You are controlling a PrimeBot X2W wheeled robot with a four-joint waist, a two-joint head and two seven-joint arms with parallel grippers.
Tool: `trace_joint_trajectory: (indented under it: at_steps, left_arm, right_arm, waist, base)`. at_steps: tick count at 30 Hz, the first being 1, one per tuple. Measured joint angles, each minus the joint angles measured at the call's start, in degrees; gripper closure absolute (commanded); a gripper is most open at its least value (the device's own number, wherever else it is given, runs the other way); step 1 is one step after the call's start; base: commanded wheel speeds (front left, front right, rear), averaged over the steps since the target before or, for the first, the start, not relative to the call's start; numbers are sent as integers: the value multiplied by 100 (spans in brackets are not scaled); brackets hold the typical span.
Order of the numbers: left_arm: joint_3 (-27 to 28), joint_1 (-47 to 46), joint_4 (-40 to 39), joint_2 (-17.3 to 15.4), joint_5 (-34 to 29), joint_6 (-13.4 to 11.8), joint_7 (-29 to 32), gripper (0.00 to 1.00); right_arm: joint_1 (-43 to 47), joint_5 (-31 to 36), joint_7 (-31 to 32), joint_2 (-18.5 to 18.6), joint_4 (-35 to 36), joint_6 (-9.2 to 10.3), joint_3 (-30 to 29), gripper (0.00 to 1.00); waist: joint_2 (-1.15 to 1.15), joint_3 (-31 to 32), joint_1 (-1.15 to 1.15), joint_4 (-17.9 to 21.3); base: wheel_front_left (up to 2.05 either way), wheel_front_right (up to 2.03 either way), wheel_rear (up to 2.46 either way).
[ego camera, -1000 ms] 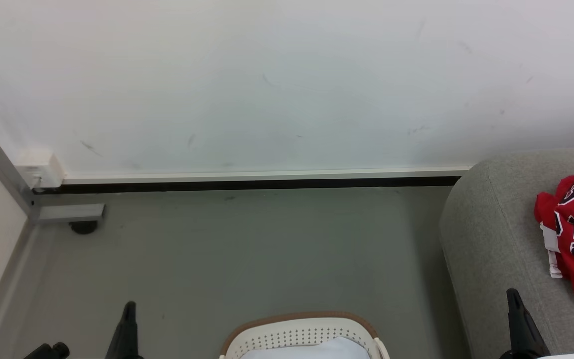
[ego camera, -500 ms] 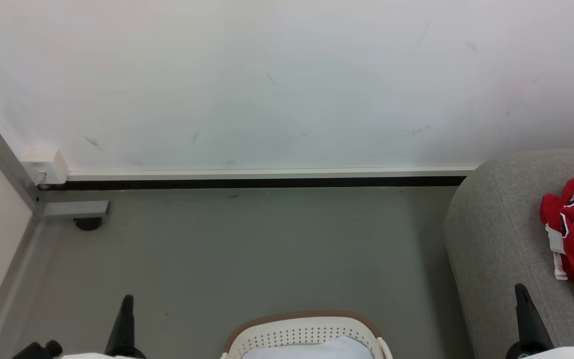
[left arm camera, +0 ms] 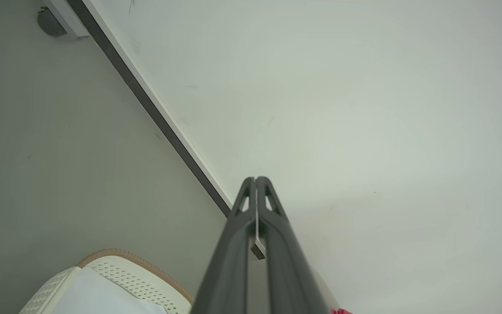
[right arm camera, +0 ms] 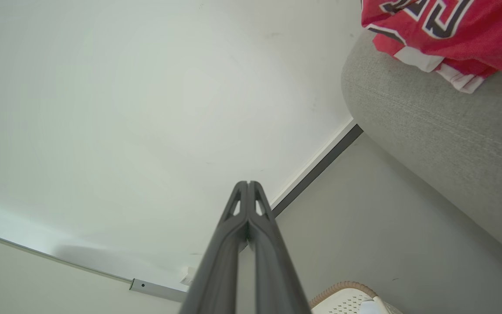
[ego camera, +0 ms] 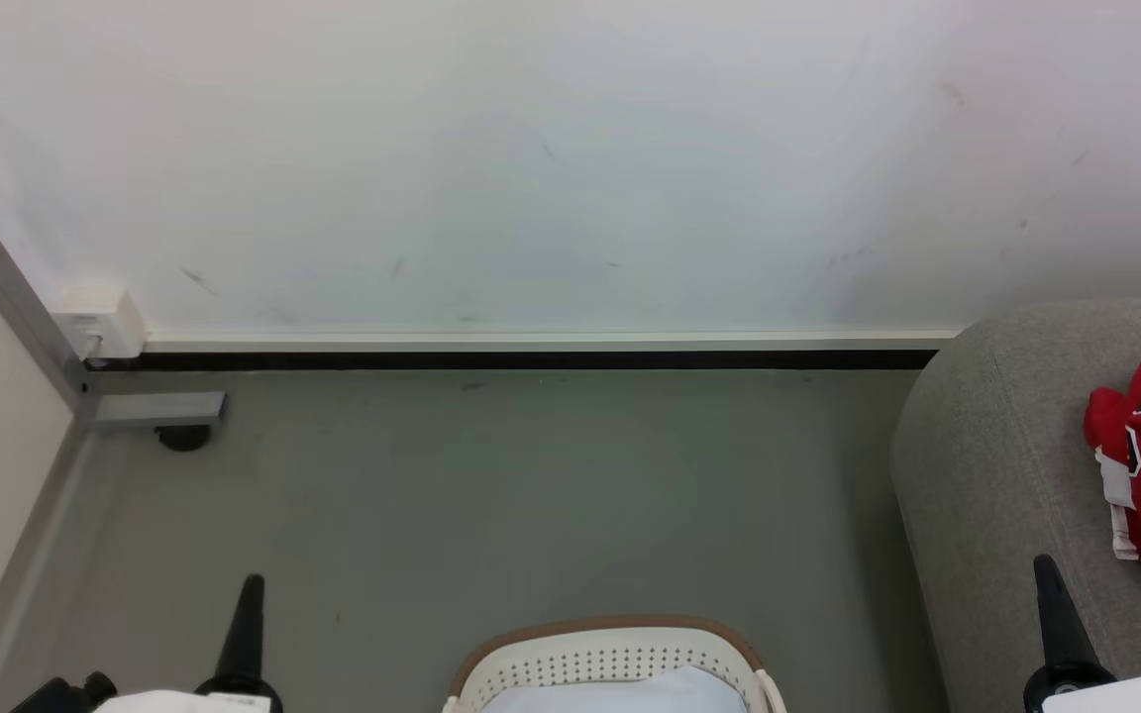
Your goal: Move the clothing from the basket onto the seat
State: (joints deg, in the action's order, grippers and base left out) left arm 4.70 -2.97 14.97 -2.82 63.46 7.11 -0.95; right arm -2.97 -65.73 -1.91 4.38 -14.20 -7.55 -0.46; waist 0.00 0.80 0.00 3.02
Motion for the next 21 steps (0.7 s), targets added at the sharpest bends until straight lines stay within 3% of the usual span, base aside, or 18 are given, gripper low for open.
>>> trace_joint_trajectory:
  at_steps: [21]
  left_arm:
    - [65,-128,-33,1,1152,1,298,100]
  right_arm:
    - [-118,-1082,310,-35,3,0,-197,100]
  waist:
    - [0,-33,0,-102]
  base:
    - [0,0,0]
